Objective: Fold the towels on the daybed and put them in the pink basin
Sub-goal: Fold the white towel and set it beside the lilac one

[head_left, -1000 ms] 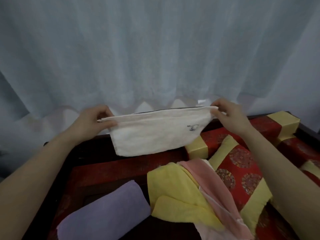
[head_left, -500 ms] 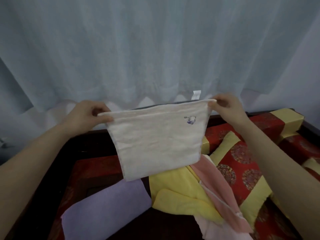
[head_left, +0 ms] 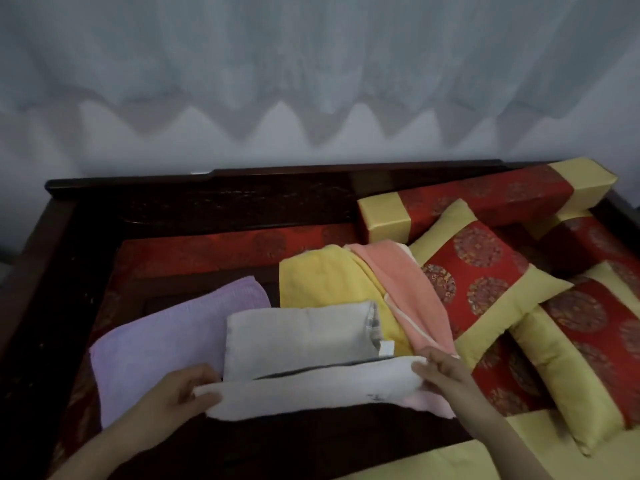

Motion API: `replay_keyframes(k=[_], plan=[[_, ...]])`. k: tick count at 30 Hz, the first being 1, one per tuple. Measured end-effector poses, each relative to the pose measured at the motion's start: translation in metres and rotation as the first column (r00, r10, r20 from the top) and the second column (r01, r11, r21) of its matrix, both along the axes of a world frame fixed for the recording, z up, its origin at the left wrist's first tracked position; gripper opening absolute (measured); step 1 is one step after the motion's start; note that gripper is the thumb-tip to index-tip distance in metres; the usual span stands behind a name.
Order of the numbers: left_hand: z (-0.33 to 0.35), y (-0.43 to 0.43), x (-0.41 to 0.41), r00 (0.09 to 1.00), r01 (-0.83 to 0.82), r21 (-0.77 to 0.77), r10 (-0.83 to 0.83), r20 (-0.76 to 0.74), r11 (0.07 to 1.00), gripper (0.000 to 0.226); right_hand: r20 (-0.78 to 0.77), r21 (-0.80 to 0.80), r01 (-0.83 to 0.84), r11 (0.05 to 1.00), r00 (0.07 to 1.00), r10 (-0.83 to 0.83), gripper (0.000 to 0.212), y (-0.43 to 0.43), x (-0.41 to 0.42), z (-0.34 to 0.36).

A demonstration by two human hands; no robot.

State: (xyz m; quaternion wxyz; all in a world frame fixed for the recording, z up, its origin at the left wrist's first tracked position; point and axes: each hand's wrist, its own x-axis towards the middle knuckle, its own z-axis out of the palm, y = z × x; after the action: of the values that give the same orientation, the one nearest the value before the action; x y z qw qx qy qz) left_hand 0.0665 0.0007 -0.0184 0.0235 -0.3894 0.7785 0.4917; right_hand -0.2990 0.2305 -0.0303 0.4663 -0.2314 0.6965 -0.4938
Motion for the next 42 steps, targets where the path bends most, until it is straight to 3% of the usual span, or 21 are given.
replay_keyframes(k=[4,7,10,13,16,20,23,27,30,32,34,36,39,42], plan=[[-0.028,-0.009,-0.016,0.951,-0.279,0.136,0.293,-0.099,0.951,0.007,-0.164,0.047,0.040,0.998,0.986,-0.031,0.032,-0.023,0.001,-0.021],[-0.035,-0.023,-0.032,0.888,-0.391,0.253,0.435,-0.150,0.885,0.010,-0.232,-0.024,-0.042,0.999,0.972,0.035,0.004,-0.058,-0.001,-0.014],[-0.047,-0.039,-0.041,0.832,-0.444,0.382,0.531,-0.160,0.810,0.018,-0.310,-0.010,-0.177,0.984,0.936,0.165,0.013,-0.095,-0.001,-0.016],[-0.062,-0.050,-0.051,0.768,-0.518,0.430,0.623,-0.148,0.740,0.020,-0.357,0.046,-0.136,0.990,0.923,0.144,0.018,-0.118,-0.002,-0.038],[-0.076,-0.054,-0.060,0.770,-0.554,0.354,0.625,-0.125,0.753,0.013,-0.518,0.179,-0.006,0.984,0.849,0.100,0.005,-0.122,-0.007,-0.059],[-0.091,-0.051,-0.070,0.824,-0.552,0.138,0.563,-0.062,0.822,0.010,-0.666,0.266,0.067,0.962,0.734,0.133,0.032,-0.117,-0.006,-0.076],[-0.099,-0.052,-0.078,0.801,-0.597,0.021,0.597,-0.050,0.802,0.010,-0.692,0.251,0.135,0.959,0.718,0.080,0.033,-0.116,-0.003,-0.084],[-0.102,-0.053,-0.081,0.709,-0.702,-0.048,0.704,0.047,0.710,0.028,-0.609,0.296,0.237,0.925,0.793,-0.008,0.039,-0.111,-0.004,-0.093],[-0.105,-0.056,-0.078,0.766,-0.642,0.132,0.625,0.148,0.755,0.043,-0.564,0.354,0.254,0.900,0.826,-0.012,0.059,-0.111,-0.003,-0.093],[-0.103,-0.058,-0.076,0.778,-0.616,0.380,0.610,0.153,0.690,0.047,-0.548,0.370,0.285,0.884,0.835,-0.040,0.060,-0.111,-0.001,-0.092],[-0.096,-0.055,-0.076,0.780,-0.581,0.511,0.613,0.126,0.633,0.051,-0.512,0.382,0.309,0.871,0.855,-0.079,0.050,-0.111,0.001,-0.091],[-0.087,-0.050,-0.078,0.793,-0.560,0.445,0.607,0.045,0.699,0.055,-0.504,0.379,0.296,0.877,0.861,-0.072,0.033,-0.110,0.003,-0.089],[-0.061,-0.030,-0.079,0.832,-0.535,0.157,0.550,-0.071,0.830,0.053,-0.533,0.325,0.246,0.913,0.845,-0.038,0.018,-0.107,0.013,-0.080],[-0.033,-0.018,-0.066,0.804,-0.566,0.021,0.558,-0.205,0.824,0.027,-0.523,0.154,0.186,0.970,0.849,-0.080,0.024,-0.110,0.028,-0.054]])
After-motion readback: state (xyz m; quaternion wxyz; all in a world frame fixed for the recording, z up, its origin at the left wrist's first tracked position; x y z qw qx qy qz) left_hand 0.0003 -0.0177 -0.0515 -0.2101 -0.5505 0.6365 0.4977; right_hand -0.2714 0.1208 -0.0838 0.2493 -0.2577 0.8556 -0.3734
